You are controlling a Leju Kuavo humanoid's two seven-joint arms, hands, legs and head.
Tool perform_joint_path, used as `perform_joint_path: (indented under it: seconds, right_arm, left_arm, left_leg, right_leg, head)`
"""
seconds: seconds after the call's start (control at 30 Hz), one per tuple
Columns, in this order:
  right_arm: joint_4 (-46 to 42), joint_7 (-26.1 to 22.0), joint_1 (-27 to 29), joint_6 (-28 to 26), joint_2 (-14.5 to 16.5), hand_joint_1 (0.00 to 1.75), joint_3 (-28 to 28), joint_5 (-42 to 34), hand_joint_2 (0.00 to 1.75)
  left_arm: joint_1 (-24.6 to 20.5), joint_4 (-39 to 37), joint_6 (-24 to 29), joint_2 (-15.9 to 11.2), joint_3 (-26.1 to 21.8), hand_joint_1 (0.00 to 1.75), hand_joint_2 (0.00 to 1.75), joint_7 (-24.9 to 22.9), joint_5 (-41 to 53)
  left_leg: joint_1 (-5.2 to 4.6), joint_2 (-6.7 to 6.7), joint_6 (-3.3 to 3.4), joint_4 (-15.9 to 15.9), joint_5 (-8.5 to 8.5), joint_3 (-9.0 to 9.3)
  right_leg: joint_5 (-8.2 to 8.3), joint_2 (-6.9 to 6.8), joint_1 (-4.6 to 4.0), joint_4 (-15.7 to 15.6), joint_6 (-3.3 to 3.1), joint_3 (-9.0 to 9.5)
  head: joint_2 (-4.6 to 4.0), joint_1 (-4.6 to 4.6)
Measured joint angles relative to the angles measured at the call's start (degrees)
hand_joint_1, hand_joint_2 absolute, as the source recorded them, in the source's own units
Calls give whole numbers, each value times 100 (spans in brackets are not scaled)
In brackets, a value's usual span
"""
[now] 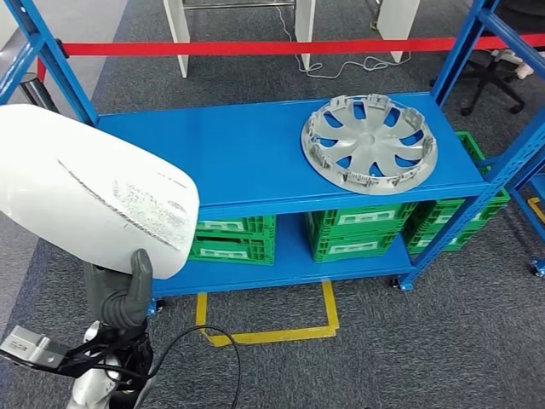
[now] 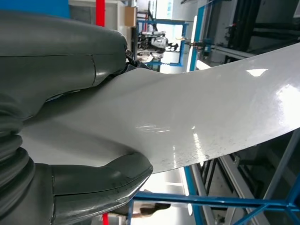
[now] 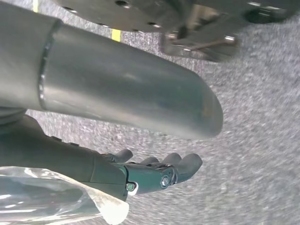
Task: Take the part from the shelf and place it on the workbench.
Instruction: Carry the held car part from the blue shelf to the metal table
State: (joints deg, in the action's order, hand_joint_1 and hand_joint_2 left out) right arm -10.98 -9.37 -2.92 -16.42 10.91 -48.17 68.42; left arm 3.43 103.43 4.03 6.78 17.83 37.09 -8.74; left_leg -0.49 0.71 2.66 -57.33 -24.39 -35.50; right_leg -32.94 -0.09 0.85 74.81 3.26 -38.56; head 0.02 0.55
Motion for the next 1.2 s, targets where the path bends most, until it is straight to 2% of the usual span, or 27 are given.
perform_joint_path:
  seconds: [0.07,0.1,0.13,0.17,0.2,0.27,0.3,0.33,0.37,0.4,0.43,0.5,0.57,0.6,0.67,0.7,0.73,0.8,0.83,0.87,0.9,0.93,1.0,1.07,1.1,1.13,1.2]
  right_arm:
    - [-2,-6,0,-12,0,0,-10,-22,0]
    - [-3,-11,-2,-33,0,0,-31,-65,0]
    - [-4,-15,-6,-55,0,0,-65,-125,0]
    - [-6,-26,-17,-12,0,0,-169,-273,0]
    - [-8,-69,-23,90,0,0,-323,-458,0]
    - [-16,-164,-30,346,0,0,-613,-754,0]
    - [-20,-209,-26,435,0,0,-690,-800,0]
    - [-23,-222,-27,482,0,0,-721,-806,0]
    - [-24,-232,-28,535,-1,0,-747,-809,0]
    - [-24,-241,-30,585,-1,0,-769,-811,0]
    - [-24,-246,-32,620,-2,0,-787,-812,0]
    - [-24,-251,-37,659,-2,0,-817,-813,0]
    - [-24,-255,-46,678,-2,0,-839,-813,0]
    - [-24,-257,-50,682,-2,0,-849,-813,0]
    - [-23,-259,-48,684,-2,0,-861,-813,0]
    - [-23,-259,-45,684,-2,0,-866,-813,0]
    - [-23,-259,-42,684,-2,0,-871,-813,0]
    - [-24,-259,-44,684,-2,0,-882,-813,0]
    - [-24,-259,-45,685,-2,0,-886,-813,0]
    - [-24,-260,-46,695,-2,0,-888,-812,0]
    - [-24,-266,-47,727,-2,0,-889,-808,0]
    - [-24,-277,-47,779,-3,0,-890,-801,0]
    - [-28,-318,-56,888,-7,0,-890,-780,0]
    - [-36,-370,-78,899,-10,0,-889,-738,0]
    - [-38,-388,-86,872,-11,0,-887,-719,0]
    - [-39,-400,-83,840,-11,0,-886,-717,0]
    - [-37,-412,-59,791,-9,0,-891,-754,0]
  left_arm:
    - [5,0,-5,-1,-2,175,175,0,1]
    - [17,1,-14,-2,-7,175,175,0,2]
    - [33,3,-24,-2,-13,175,175,0,2]
    - [65,27,-50,-5,-33,175,175,5,1]
    - [114,51,-86,-16,-61,175,175,14,6]
    - [191,96,-145,-40,-115,175,175,34,23]
    - [211,96,-159,-50,-130,175,175,42,38]
    - [213,96,-163,-55,-136,175,175,48,50]
    - [215,96,-169,-59,-139,175,175,56,65]
    - [217,96,-176,-64,-141,175,175,65,77]
    - [217,96,-181,-69,-142,175,175,72,85]
    - [213,96,-186,-78,-142,175,175,81,98]
    - [207,98,-188,-85,-142,175,175,84,104]
    - [205,99,-189,-89,-143,175,175,85,104]
    - [204,100,-189,-93,-144,175,175,85,103]
    - [201,100,-189,-93,-144,175,175,85,103]
    - [201,99,-190,-93,-145,175,175,85,103]
    - [201,99,-190,-93,-148,175,175,85,103]
    - [204,98,-191,-93,-149,175,175,85,102]
    - [206,98,-191,-94,-150,175,175,85,103]
    - [207,98,-191,-94,-151,175,175,85,103]
    - [208,98,-192,-95,-151,175,175,86,105]
    - [209,99,-194,-95,-155,175,175,88,113]
    - [214,110,-196,-95,-167,175,175,91,132]
    - [221,118,-195,-94,-174,175,175,92,146]
    - [231,125,-193,-94,-182,175,175,93,162]
    - [268,138,-185,-95,-198,175,175,96,186]
  left_leg:
    - [4,0,-6,-3,13,-20]
    - [11,-1,-19,-11,38,-58]
    - [16,-2,-38,-27,71,-103]
    - [16,-2,-84,-61,145,-165]
    - [26,-9,-160,-179,61,-249]
    - [41,-21,-301,-684,-409,-389]
    - [56,-27,-344,-1070,-762,-446]
    - [62,-28,-356,-1419,-941,-469]
    - [67,-28,-360,-1663,-981,-447]
    - [70,-29,-354,-1725,-903,-352]
    - [72,-31,-340,-1565,-755,-168]
    - [65,-55,-284,-807,-561,383]
    - [46,-84,-233,-174,-585,762]
    - [33,-93,-220,-43,-622,811]
    - [38,-77,-168,14,-564,739]
    - [48,-65,-123,32,-511,679]
    - [57,-51,-74,48,-441,608]
    - [48,-39,-12,55,-302,441]
    - [36,-37,-3,53,-229,349]
    - [23,-35,1,50,-155,254]
    - [13,-33,-1,46,-83,159]
    - [6,-32,-9,41,-11,67]
    - [-6,-34,-40,24,122,-88]
    - [-24,-33,-90,-9,227,-189]
    - [-29,-31,-121,-16,279,-217]
    - [-28,-28,-155,-16,330,-236]
    - [-8,-32,-229,-50,303,-269]
  right_leg:
    - [50,-1,3,-50,5,54]
    - [123,-1,8,-205,14,191]
    - [180,-1,18,-452,25,397]
    - [132,6,17,-890,-11,707]
    - [127,-2,23,-1320,-91,961]
    - [77,-20,18,-1819,-275,1128]
    - [175,-38,22,-1814,-324,1040]
    - [240,-43,19,-1802,-328,974]
    - [302,-48,16,-1786,-326,903]
    - [356,-50,13,-1762,-320,821]
    - [400,-50,12,-1734,-309,738]
    - [467,-43,5,-1679,-274,612]
    - [547,-35,-4,-1655,-217,539]
    - [595,-34,-6,-1655,-182,508]
    - [635,-29,1,-1651,-116,442]
    - [532,-24,2,-1584,-88,387]
    - [331,-17,2,-1429,-68,307]
    - [-234,-8,3,-804,-43,102]
    - [-423,-7,3,-439,-34,17]
    - [-475,-7,2,-163,-29,-5]
    - [-386,-7,2,-48,-30,49]
    - [-201,-7,0,-137,-37,206]
    - [86,-8,-7,-821,-69,783]
    - [14,-6,-22,-1678,-117,1366]
    - [-62,-3,-32,-1929,-142,1507]
    - [-92,-2,-39,-2046,-177,1537]
    - [-29,-9,-30,-2048,-258,1464]
  head:
    - [0,1]
    - [0,1]
    - [0,2]
    - [0,4]
    - [0,4]
    - [0,0]
    - [0,-3]
    - [0,-6]
    - [0,-5]
    - [0,-6]
    - [0,-7]
    - [0,-7]
    - [0,-4]
    - [0,-2]
    - [0,-1]
    - [0,7]
    - [0,17]
    - [0,38]
    - [0,41]
    - [0,41]
    - [0,41]
    - [0,40]
    - [0,41]
    - [0,38]
    - [0,36]
    - [0,34]
    - [0,31]
